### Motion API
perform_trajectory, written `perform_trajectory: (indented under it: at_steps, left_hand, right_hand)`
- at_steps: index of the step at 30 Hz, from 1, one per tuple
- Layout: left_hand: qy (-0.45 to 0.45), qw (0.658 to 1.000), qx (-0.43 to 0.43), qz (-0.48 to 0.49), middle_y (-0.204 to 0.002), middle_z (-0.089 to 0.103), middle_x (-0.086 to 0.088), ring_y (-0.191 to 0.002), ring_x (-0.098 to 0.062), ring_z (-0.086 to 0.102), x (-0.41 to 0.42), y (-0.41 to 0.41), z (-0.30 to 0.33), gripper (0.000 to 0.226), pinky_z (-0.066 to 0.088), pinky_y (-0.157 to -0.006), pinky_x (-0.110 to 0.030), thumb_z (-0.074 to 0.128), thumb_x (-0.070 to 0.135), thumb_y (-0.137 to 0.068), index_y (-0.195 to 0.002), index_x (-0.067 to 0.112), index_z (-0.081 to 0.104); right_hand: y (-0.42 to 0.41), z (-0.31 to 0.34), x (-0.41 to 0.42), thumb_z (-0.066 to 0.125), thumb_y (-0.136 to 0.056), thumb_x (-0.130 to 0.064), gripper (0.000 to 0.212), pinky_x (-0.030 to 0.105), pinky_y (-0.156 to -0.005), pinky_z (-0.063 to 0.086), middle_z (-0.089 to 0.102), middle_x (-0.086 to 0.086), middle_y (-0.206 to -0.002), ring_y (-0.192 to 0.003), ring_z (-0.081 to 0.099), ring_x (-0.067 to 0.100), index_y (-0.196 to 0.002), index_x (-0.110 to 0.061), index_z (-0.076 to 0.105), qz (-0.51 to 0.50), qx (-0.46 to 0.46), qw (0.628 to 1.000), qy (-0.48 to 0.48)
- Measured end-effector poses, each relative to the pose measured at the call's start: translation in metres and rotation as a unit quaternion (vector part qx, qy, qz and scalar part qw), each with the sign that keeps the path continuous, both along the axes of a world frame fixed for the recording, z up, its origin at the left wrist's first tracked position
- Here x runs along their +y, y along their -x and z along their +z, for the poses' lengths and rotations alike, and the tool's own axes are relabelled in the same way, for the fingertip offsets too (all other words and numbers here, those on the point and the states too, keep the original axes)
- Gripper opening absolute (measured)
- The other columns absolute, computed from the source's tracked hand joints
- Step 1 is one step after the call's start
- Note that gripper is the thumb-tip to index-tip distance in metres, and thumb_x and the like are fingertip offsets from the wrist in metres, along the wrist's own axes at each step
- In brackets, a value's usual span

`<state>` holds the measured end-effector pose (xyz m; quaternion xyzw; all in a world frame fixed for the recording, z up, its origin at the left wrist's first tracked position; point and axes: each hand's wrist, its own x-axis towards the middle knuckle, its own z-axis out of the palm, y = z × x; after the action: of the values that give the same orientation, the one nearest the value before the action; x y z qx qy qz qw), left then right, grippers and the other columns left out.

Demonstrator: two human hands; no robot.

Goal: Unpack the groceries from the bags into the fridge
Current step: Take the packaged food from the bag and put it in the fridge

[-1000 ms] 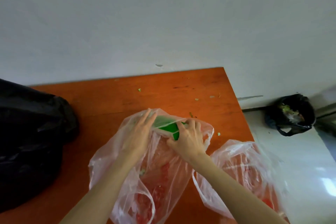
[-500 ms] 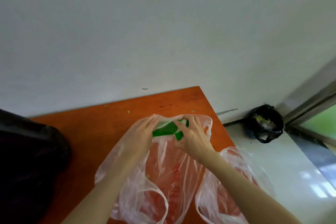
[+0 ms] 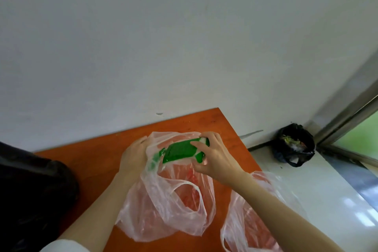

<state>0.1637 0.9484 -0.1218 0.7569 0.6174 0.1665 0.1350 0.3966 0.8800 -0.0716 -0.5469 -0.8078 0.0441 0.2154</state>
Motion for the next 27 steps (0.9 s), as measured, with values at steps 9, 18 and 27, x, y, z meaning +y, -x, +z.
perform_trajectory:
  at_steps: [9,18,27]
  left_hand:
    - [-0.023,0.999,0.033,0.013,-0.138,0.049,-0.003,-0.127,-0.021,0.045,0.0,-0.004,0.006,0.041,0.037,-0.101,-0.033,0.049,0.016,-0.092,-0.132,0.023,0.049]
    - [-0.044,0.98,0.02,-0.195,-0.156,0.004,0.001,-0.144,-0.021,0.005,-0.038,-0.034,0.03,0.068,0.013,-0.117,-0.042,0.049,0.025,-0.093,-0.148,0.023,0.011]
    - [-0.165,0.911,-0.076,-0.371,-0.121,0.061,-0.005,-0.111,-0.024,0.058,-0.107,-0.136,0.1,0.057,0.046,-0.097,-0.047,0.074,0.024,-0.075,-0.127,0.015,0.052]
  right_hand:
    - [-0.015,0.042,-0.026,0.075,-0.068,-0.023,0.04,0.038,-0.085,0.049,0.051,0.018,-0.115,-0.108,0.044,0.034,-0.105,-0.009,0.066,-0.091,0.014,0.99,-0.111]
    - [-0.013,0.035,-0.079,0.075,-0.066,-0.021,0.038,0.037,-0.083,0.048,0.055,0.02,-0.11,-0.103,0.051,0.038,-0.102,-0.008,0.069,-0.206,0.06,0.971,-0.107]
    - [-0.048,0.093,-0.161,0.076,-0.074,-0.025,0.039,0.01,-0.081,0.043,0.058,-0.006,-0.102,-0.092,0.057,0.01,-0.11,-0.02,0.063,-0.323,0.279,0.897,-0.119]
